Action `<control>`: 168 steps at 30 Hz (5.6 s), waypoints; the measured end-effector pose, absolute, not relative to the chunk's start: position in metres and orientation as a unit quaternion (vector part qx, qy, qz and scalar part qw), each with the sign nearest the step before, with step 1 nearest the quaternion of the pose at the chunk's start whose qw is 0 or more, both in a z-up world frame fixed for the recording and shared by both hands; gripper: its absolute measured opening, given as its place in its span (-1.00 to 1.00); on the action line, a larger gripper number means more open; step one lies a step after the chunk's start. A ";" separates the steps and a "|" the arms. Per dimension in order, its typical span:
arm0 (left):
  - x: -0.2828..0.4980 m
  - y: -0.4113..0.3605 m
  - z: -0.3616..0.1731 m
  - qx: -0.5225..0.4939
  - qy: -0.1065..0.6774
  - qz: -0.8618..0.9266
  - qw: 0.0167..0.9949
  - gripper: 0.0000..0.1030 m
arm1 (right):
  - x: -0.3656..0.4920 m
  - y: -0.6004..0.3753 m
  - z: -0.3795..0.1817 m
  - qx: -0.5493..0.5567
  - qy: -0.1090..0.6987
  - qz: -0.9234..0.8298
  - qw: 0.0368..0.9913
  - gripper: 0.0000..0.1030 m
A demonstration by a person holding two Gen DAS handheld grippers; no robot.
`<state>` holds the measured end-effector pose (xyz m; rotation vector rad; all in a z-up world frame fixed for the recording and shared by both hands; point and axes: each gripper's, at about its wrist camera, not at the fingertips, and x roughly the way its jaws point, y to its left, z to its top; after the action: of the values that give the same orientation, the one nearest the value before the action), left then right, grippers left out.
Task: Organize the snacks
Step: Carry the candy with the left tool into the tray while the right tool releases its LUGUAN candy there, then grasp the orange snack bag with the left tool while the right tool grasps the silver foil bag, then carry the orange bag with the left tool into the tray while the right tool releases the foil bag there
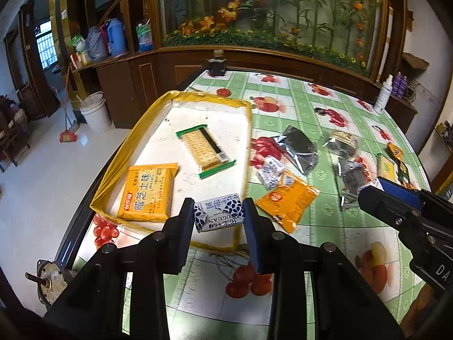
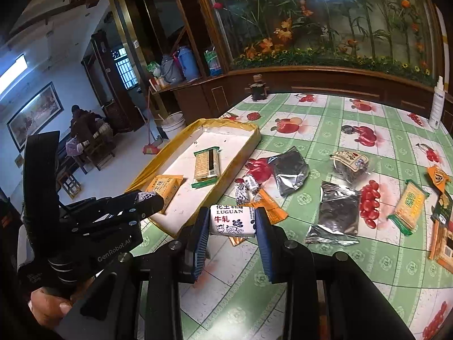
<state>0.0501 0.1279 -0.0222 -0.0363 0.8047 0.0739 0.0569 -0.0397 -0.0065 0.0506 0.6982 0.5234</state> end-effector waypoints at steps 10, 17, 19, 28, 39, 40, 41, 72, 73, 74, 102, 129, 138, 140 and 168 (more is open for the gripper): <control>0.071 0.181 -0.038 -0.068 0.414 0.070 0.905 -0.39 | 0.091 0.002 -0.012 0.027 0.350 0.292 0.890 -0.37; 0.077 0.196 -0.043 -0.076 0.420 0.084 0.900 -0.39 | 0.106 0.019 -0.020 0.031 0.360 0.305 0.881 -0.37; 0.078 0.199 -0.045 -0.077 0.421 0.084 0.900 -0.39 | 0.108 0.021 -0.022 0.031 0.362 0.307 0.880 -0.37; 0.122 0.213 -0.047 -0.085 0.432 0.079 0.894 -0.39 | 0.159 0.034 -0.029 0.069 0.376 0.316 0.868 -0.37; 0.201 0.228 -0.074 -0.097 0.500 0.070 0.858 -0.38 | 0.273 0.112 -0.057 0.028 0.419 0.286 0.861 -0.36; 0.202 0.227 -0.075 -0.094 0.501 0.070 0.857 -0.38 | 0.277 0.114 -0.062 0.024 0.424 0.283 0.860 -0.36; 0.203 0.226 -0.076 -0.087 0.503 0.072 0.857 -0.37 | 0.279 0.116 -0.066 0.018 0.426 0.278 0.861 -0.36; 0.117 0.140 -0.051 -0.087 0.487 -0.028 0.868 0.39 | 0.114 -0.132 -0.023 0.124 0.340 0.161 0.918 0.53; 0.117 0.133 -0.053 -0.080 0.490 -0.034 0.867 0.39 | 0.106 -0.142 -0.026 0.123 0.343 0.150 0.919 0.53; 0.116 0.127 -0.054 -0.074 0.492 -0.039 0.866 0.39 | 0.099 -0.151 -0.029 0.123 0.346 0.141 0.920 0.53; 0.132 0.039 -0.089 0.125 0.478 -0.103 0.863 0.46 | 0.115 -0.165 -0.064 0.109 0.389 0.138 0.905 0.54; 0.132 0.034 -0.085 0.069 0.496 -0.173 0.848 -0.30 | 0.138 -0.141 -0.078 0.051 0.409 0.092 0.906 0.17; 0.089 0.039 -0.044 0.066 0.442 -0.117 0.887 -0.30 | 0.093 -0.182 -0.052 0.181 0.368 0.149 0.900 0.17; 0.078 0.039 -0.034 0.067 0.426 -0.101 0.897 -0.30 | 0.083 -0.186 -0.046 0.188 0.358 0.150 0.902 0.17; 0.042 0.081 0.005 0.040 0.357 -0.037 0.932 -0.29 | 0.043 -0.155 -0.027 0.188 0.346 0.176 0.902 0.17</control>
<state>0.0422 0.0814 0.0053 0.0826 0.7311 -0.0765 0.0432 -0.1550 -0.0269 0.3881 0.7163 0.3633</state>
